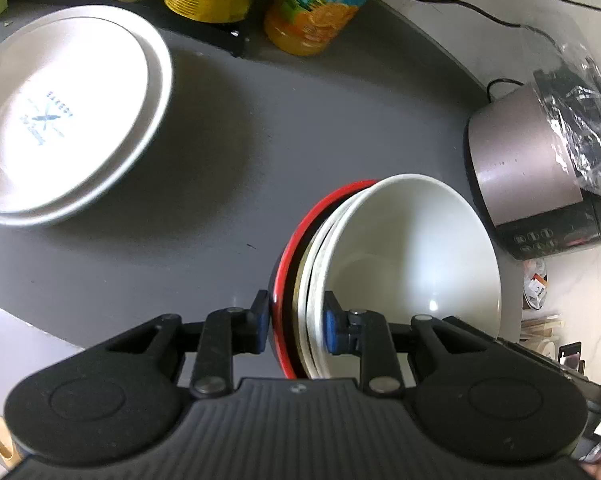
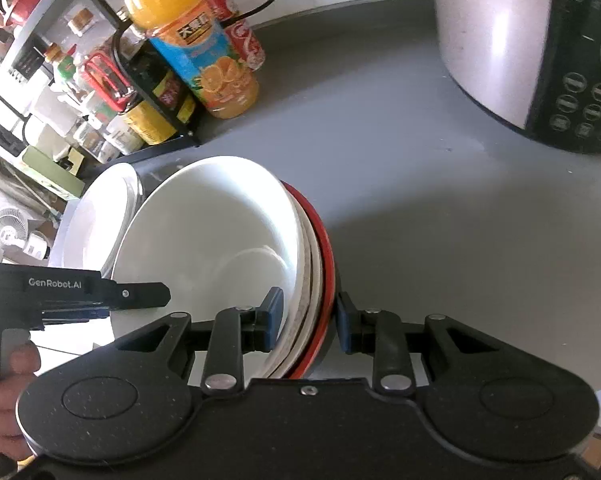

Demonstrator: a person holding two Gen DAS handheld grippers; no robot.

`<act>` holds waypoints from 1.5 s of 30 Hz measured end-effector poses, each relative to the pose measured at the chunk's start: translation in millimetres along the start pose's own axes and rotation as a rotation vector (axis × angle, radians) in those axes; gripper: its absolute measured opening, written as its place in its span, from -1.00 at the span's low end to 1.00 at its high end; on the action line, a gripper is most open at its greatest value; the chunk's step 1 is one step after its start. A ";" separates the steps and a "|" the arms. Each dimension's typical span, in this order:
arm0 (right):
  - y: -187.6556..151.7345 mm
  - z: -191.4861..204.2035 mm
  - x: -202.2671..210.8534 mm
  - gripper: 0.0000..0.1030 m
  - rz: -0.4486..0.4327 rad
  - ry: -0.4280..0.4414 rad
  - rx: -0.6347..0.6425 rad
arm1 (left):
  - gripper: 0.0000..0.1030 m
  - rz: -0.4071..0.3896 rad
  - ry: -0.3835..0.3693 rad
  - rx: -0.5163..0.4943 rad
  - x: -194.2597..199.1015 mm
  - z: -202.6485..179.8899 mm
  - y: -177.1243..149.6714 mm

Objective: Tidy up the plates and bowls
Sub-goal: 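Lift the nested bowls and carry them over the plate stack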

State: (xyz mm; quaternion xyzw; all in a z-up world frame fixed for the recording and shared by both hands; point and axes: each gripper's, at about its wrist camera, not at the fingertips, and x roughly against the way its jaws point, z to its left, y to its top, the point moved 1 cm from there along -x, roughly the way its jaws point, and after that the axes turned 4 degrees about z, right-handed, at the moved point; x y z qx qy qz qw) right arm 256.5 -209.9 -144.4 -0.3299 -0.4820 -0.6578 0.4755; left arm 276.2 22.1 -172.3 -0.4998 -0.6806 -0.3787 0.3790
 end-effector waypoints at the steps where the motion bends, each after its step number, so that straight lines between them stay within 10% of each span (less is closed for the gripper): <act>1: 0.3 3.2 -0.1 -0.47 -0.002 0.002 0.003 | -0.52 -0.005 0.004 -0.009 2.6 2.0 1.6; 45: 73.6 197.3 -63.3 -0.47 -0.016 0.166 0.134 | -0.50 -0.172 0.019 0.141 128.5 163.1 94.2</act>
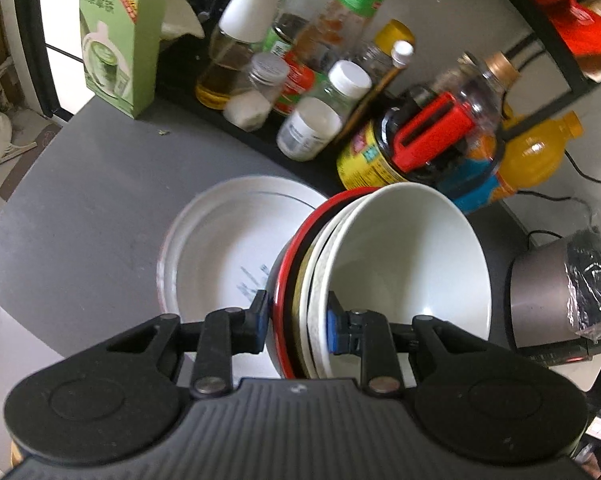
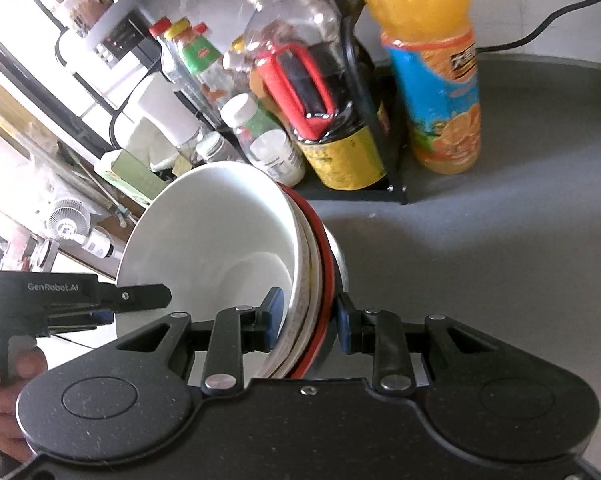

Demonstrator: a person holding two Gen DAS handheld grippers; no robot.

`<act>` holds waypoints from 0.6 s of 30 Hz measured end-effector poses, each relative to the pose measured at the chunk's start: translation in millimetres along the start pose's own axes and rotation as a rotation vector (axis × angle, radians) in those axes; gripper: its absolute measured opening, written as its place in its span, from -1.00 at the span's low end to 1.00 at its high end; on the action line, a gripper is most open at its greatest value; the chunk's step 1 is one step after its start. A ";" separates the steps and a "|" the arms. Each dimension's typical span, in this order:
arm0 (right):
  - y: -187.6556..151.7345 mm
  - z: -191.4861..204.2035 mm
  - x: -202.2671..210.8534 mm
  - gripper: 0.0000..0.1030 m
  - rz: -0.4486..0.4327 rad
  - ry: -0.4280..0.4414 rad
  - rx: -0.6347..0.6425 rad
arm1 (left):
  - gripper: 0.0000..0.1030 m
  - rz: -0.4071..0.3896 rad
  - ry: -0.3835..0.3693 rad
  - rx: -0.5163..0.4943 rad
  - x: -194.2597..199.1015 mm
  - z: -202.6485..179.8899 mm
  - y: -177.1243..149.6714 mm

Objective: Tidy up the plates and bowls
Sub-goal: 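Lower the nested bowls onto the 'BAKERY' plate with both grippers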

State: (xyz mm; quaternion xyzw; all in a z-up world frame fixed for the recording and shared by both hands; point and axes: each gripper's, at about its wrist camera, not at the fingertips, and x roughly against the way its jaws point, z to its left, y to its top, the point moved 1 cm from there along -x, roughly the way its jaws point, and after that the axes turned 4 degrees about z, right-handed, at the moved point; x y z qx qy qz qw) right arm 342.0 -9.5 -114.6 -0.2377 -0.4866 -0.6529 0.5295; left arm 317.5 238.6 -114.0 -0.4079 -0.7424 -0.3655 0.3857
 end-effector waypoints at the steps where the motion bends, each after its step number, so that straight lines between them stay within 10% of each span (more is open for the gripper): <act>1: 0.8 3.0 -4.4 -0.47 0.004 -0.002 -0.001 | -0.50 0.003 -0.001 0.001 -1.2 3.9 2.9; 18: 6.0 27.4 -46.6 -0.47 0.053 -0.071 -0.033 | -0.50 0.056 -0.005 -0.032 -28.0 37.4 37.3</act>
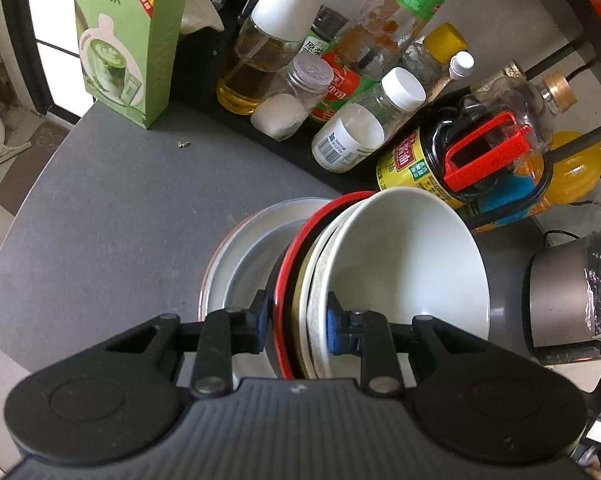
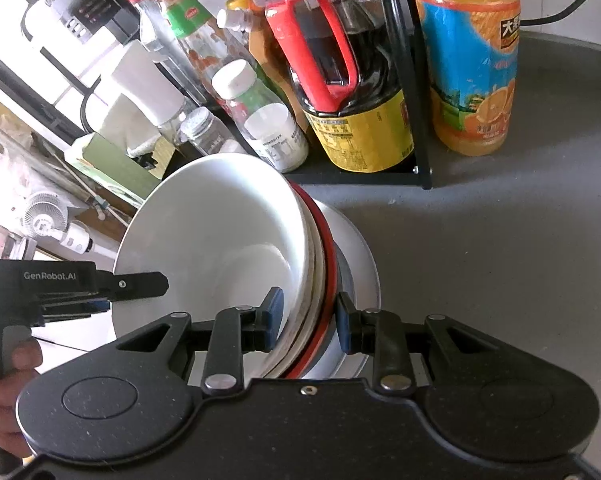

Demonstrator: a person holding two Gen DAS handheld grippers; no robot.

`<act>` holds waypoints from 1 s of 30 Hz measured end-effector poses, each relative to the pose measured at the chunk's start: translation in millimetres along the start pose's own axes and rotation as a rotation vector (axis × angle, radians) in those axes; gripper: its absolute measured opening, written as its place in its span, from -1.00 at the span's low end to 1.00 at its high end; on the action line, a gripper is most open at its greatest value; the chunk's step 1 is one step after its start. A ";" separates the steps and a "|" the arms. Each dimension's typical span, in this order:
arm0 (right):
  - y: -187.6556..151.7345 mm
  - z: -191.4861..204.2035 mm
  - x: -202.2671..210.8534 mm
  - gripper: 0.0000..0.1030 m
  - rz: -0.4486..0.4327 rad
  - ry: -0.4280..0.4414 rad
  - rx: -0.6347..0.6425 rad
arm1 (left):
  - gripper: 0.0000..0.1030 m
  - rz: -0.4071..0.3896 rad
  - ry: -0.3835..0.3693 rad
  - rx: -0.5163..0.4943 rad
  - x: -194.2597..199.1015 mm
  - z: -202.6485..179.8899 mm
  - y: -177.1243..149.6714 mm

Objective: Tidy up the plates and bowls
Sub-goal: 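Lower the nested bowls onto the 'BAKERY' plate with both grippers, then open both grippers to release the bowls on the plates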

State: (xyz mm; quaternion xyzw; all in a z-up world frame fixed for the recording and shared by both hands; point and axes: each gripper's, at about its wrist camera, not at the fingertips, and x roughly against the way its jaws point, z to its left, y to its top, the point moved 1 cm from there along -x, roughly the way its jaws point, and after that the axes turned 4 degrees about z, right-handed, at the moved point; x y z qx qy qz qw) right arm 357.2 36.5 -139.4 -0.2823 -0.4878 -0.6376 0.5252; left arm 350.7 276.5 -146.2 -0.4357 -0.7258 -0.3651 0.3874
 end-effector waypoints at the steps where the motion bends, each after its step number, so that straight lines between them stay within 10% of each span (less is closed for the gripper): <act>1: -0.3 0.3 -1.7 -0.47 0.005 -0.005 -0.001 | -0.51 0.002 0.001 0.001 -1.3 0.7 0.9; 17: 3.6 7.8 -8.3 -0.16 0.032 0.019 0.031 | -0.43 0.004 -0.022 0.016 -9.8 10.0 8.0; 23: -3.0 2.6 7.6 0.20 0.007 0.001 0.027 | 0.49 -0.110 0.002 -0.024 15.0 4.6 2.3; 30: -12.1 2.6 27.0 0.50 -0.070 -0.011 -0.014 | 0.68 -0.186 0.030 -0.167 33.7 -4.2 -3.7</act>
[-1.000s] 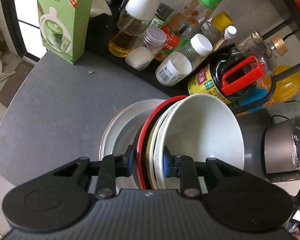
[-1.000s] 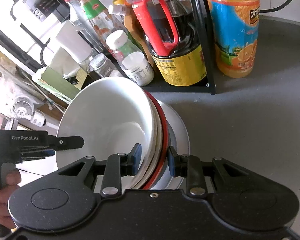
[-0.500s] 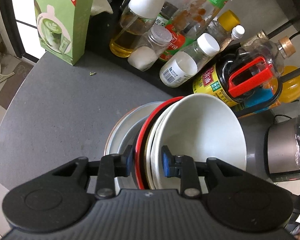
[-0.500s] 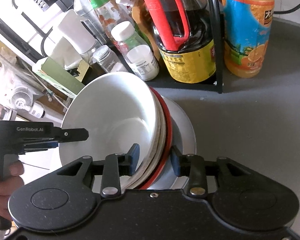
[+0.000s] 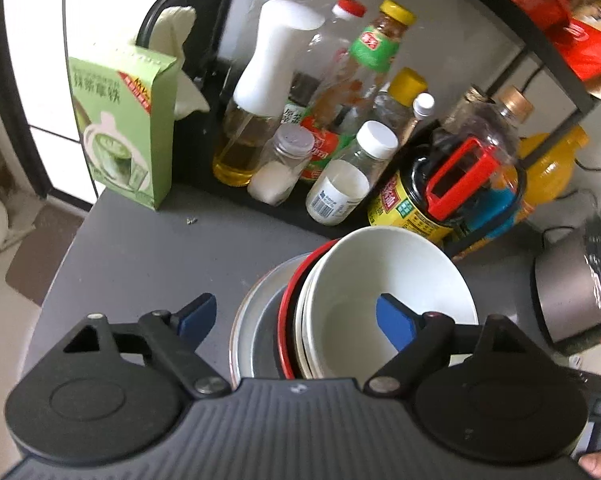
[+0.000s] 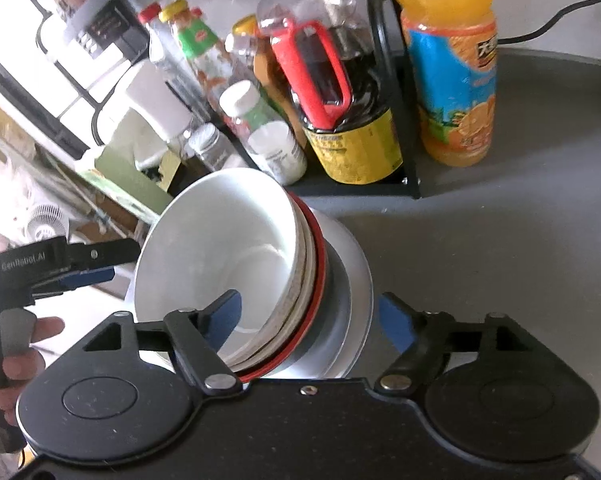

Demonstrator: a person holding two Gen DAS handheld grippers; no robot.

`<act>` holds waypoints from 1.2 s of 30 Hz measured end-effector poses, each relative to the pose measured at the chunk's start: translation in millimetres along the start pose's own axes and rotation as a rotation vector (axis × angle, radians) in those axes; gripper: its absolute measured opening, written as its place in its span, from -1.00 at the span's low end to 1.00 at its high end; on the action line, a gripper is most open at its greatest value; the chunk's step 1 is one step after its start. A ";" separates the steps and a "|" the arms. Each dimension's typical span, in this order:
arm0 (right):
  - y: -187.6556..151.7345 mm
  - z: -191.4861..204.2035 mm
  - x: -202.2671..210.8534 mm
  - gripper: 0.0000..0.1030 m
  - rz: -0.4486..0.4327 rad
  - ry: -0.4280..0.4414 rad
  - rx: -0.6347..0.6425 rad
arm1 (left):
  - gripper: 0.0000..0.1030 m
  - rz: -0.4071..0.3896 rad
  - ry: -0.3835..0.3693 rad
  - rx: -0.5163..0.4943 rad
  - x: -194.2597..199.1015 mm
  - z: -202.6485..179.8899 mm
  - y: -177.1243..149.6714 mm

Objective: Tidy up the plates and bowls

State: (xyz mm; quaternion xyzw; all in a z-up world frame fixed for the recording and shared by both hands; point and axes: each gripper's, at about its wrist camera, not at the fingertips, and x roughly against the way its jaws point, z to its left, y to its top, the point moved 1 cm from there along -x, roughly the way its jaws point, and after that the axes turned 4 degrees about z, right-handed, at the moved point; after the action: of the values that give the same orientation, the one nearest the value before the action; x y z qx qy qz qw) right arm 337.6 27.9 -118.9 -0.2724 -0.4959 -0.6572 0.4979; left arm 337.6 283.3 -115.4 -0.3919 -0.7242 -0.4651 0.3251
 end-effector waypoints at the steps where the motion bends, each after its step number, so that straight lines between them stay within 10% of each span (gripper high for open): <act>1: -0.8 0.5 1.5 0.52 -0.007 -0.003 -0.008 | 0.69 0.001 -0.002 -0.009 1.0 -0.4 0.1; 21: -38.5 -3.5 78.8 0.95 -0.147 -0.052 -0.024 | 0.80 -0.072 -0.006 -0.130 47.5 -39.0 -32.2; 36: -117.9 -36.6 199.5 1.00 -0.280 -0.087 0.066 | 0.99 -0.196 0.061 -0.104 133.0 -112.5 -134.4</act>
State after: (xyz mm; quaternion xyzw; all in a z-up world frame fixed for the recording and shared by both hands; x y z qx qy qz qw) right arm 162.5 -81.1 -6.9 -0.2122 -0.5714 -0.6911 0.3883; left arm 168.6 179.1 -20.5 -0.3215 -0.7235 -0.5433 0.2792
